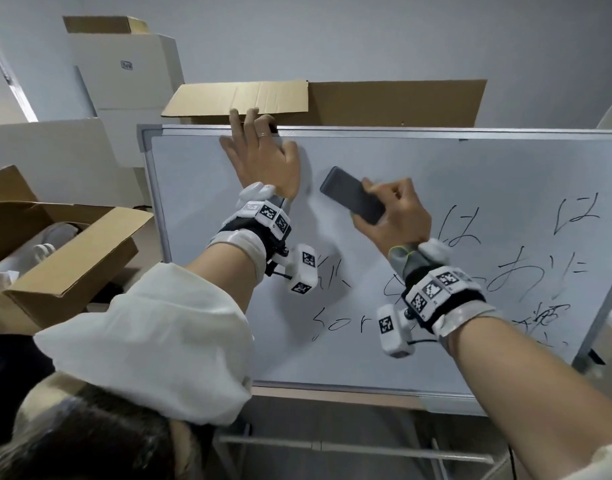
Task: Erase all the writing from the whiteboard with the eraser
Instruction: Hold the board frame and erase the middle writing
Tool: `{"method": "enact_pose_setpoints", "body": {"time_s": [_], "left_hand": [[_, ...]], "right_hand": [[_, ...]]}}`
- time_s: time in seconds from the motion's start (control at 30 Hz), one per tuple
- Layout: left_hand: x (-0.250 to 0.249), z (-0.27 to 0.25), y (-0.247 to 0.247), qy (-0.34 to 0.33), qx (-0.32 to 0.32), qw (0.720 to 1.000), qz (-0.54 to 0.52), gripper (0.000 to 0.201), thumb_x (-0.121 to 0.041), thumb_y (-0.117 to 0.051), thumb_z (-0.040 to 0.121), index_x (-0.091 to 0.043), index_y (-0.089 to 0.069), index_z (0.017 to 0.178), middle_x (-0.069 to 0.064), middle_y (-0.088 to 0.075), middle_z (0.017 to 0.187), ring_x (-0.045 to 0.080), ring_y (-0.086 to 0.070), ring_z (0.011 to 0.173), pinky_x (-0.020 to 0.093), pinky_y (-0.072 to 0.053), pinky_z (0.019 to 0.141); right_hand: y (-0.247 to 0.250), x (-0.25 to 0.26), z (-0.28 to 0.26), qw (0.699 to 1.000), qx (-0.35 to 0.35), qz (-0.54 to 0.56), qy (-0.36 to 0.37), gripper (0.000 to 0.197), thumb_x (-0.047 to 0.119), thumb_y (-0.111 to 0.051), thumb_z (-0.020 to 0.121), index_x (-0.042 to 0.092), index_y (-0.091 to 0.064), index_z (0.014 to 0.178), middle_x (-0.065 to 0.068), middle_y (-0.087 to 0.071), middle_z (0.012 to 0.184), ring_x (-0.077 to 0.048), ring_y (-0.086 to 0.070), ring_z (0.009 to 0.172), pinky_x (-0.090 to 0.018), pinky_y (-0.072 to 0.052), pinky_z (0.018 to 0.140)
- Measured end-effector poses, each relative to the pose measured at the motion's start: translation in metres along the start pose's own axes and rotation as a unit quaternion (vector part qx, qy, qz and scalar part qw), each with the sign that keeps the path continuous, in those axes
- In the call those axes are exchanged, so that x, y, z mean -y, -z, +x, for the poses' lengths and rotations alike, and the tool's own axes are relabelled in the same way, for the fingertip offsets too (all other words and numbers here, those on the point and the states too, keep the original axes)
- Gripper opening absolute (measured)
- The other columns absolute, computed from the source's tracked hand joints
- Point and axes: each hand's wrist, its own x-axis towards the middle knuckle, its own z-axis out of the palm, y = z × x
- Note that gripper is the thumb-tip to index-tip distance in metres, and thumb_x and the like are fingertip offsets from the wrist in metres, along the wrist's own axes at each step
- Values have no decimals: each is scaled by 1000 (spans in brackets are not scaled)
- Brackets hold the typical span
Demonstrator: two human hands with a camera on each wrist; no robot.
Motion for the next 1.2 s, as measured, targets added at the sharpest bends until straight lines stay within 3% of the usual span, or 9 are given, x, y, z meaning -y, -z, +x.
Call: {"method": "enact_pose_setpoints", "body": {"time_s": [0.07, 0.13, 0.2, 0.3, 0.43, 0.63, 0.83, 1.07, 1.2], "left_hand": [[-12, -2, -5, -41, 28, 998, 31, 45, -27, -42, 82, -19, -59, 123, -3, -45, 154, 29, -24, 153, 51, -7, 124], [-35, -8, -13, -95, 37, 994, 34, 45, -30, -39, 88, -22, -61, 126, -5, -61, 139, 25, -36, 148, 50, -7, 125], [-54, -13, -21, -103, 38, 994, 4, 44, -31, -38, 89, -26, -66, 123, -3, -69, 121, 23, -51, 133, 49, -15, 125], [-70, -19, -30, -81, 19, 997, -2, 41, -32, -40, 87, -28, -72, 112, 1, -66, 112, 25, -55, 122, 48, -20, 123], [-83, -29, -42, -60, 1, 998, -17, 40, -28, -40, 85, -23, -72, 108, 3, -63, 114, 27, -53, 124, 48, -18, 123], [-88, -29, -41, -35, 15, 999, -14, 37, -29, -36, 90, -23, -66, 111, -2, -58, 122, 24, -45, 132, 40, -17, 120], [-97, -44, -43, -26, -20, 999, 6, 31, -29, -42, 90, -21, -63, 111, -1, -57, 125, 28, -43, 136, 46, -27, 115], [-96, -41, -50, -22, -4, 1000, 15, 34, -32, -43, 88, -21, -62, 115, -1, -57, 127, 28, -42, 138, 48, -29, 113], [-104, -43, -52, -19, -11, 1000, 14, 34, -33, -46, 85, -21, -62, 113, 0, -56, 126, 29, -42, 137, 48, -27, 114]], "right_hand": [[-3, -1, -17, 997, 66, -3, 30, 56, 53, -74, 65, 35, -64, 117, 1, -54, 101, -20, -60, 81, -32, -54, 61], [-1, -12, -34, 993, 110, -10, 42, 57, 61, -64, 65, 37, -65, 117, 4, -54, 99, -18, -59, 81, -32, -53, 59], [10, -26, -33, 997, 71, -18, 17, 55, 55, -71, 65, 36, -65, 117, 4, -55, 100, -17, -59, 84, -33, -54, 58], [42, -53, -3, 999, -25, -39, -10, 57, 45, -81, 66, 35, -63, 119, 1, -57, 104, -19, -61, 87, -29, -51, 61], [49, -67, 8, 999, -28, -29, -23, 57, 46, -79, 66, 36, -62, 119, -1, -54, 106, -21, -61, 87, -29, -48, 60], [18, -70, -48, 991, 103, -18, 86, 62, 43, -88, 55, 35, -66, 112, 0, -54, 92, -22, -59, 74, -29, -49, 49], [55, -88, 7, 1000, -26, 11, -13, 55, 46, -79, 65, 39, -63, 117, 2, -54, 104, -18, -61, 86, -27, -50, 61], [41, -97, -44, 993, 100, -5, 62, 57, 42, -82, 63, 35, -65, 117, 4, -52, 99, -16, -59, 80, -35, -54, 55], [59, -103, -11, 1000, 11, -16, 20, 55, 43, -82, 64, 35, -65, 116, 3, -54, 101, -18, -60, 84, -29, -53, 59]]}}
